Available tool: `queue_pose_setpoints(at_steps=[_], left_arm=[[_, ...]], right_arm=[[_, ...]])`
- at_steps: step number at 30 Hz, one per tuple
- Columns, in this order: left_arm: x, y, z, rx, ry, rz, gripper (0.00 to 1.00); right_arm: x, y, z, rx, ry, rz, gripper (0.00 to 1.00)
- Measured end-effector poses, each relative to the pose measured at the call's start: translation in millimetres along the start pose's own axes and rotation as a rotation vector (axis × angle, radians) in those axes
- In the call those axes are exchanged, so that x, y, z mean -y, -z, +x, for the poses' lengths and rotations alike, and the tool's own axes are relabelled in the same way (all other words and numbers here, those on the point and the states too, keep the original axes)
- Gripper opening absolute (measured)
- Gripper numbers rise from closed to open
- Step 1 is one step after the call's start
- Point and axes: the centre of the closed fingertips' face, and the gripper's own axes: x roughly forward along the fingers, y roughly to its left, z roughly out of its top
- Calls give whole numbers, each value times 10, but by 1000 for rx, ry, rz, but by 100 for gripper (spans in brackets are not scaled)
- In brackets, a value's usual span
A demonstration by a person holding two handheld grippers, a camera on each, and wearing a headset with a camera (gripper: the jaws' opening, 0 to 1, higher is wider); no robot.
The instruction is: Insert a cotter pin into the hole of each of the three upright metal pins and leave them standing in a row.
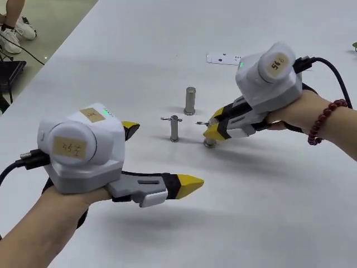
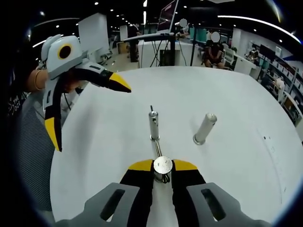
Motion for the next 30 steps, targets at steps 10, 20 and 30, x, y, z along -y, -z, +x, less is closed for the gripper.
queue_pose_setpoints(at_steps=[10,20,30], left_arm=[[40,18,13,-12,16,14,96],[48,28,17,-16,19,19,96],[53,23,18,-15,18,21,96]], right_arm=[[21,-16,-2,22,1,-6,11],[-10,-134,-87,78,8,40,27],[100,-312,-73,186,49,159,38]])
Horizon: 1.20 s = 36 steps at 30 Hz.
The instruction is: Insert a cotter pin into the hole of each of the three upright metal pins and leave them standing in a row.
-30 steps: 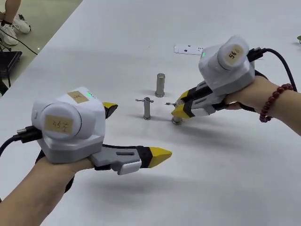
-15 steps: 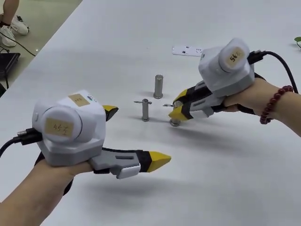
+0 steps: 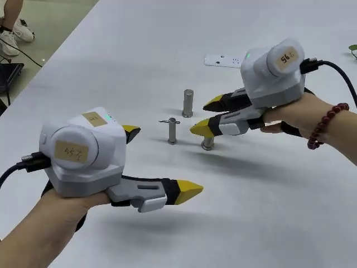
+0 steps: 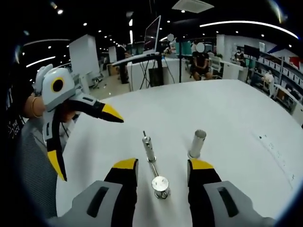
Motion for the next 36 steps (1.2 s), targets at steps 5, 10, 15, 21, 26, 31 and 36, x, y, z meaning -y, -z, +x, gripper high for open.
queue_pose_setpoints(at_steps=[5,10,15,21,26,31,36], left_arm=[[-16,5,-2,-2,-4,-1,96],[-34,4,-7,-1,-8,-2,96],[-42,1,-14,1,-11,-4,96],[-41,-41,-19,28,-13,-13,95],[-39,-90,-22,56,-12,-30,94],[-35,-119,-22,75,-7,-36,94],[-41,-129,-22,82,-6,-43,95]], right_arm=[[49,-95,50,46,10,44,38],[98,-161,58,81,48,65,38],[217,-270,76,147,104,103,37],[376,-332,138,196,162,124,35],[493,-363,238,216,204,128,30],[605,-300,367,191,232,126,25],[651,-255,394,179,252,141,22]])
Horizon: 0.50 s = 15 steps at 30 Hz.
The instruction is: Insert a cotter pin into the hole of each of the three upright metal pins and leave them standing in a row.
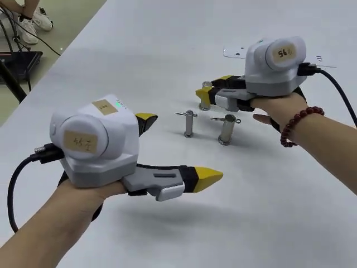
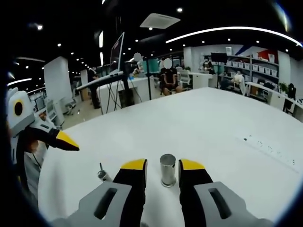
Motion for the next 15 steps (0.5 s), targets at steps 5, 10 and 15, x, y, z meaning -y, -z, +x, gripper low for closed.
queue_pose_setpoints(at_steps=[5,10,15], left_arm=[[6,5,5,0,5,-1,95],[0,31,8,-9,4,0,95],[7,47,10,-16,6,3,95]], right_arm=[[25,73,69,-19,12,-4,19],[45,124,107,-20,8,5,19],[64,148,159,-18,8,15,15]])
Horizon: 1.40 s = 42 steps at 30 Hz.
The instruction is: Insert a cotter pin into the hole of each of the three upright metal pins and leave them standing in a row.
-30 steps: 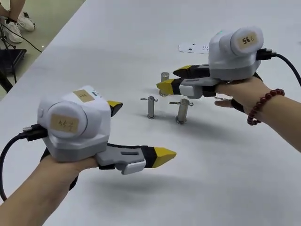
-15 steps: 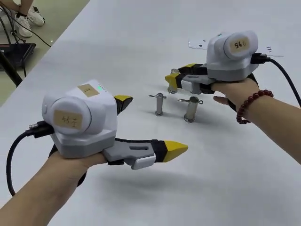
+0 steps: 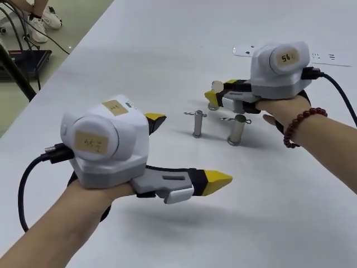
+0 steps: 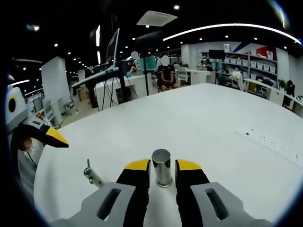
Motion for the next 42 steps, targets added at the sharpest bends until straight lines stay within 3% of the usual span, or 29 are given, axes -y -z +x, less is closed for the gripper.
queue_pose_setpoints(at_steps=[3,9,11,20,24,36,42], left_arm=[[3,6,3,-4,0,3,95],[5,27,5,-14,-4,6,95],[5,27,9,-13,-4,5,95],[35,-88,8,53,6,-38,96],[32,-98,2,58,1,-29,97],[18,-112,3,62,0,-29,98],[-8,-102,-13,54,-5,-20,98]], right_arm=[[-29,1,-3,3,-9,-5,10],[-48,7,-10,9,-29,23,10],[-70,6,-27,6,-29,-2,9],[-25,7,-61,-21,7,-38,8],[13,17,-77,-27,10,-25,8],[137,19,-326,-29,54,-38,8],[173,132,-502,-48,80,-30,8]])
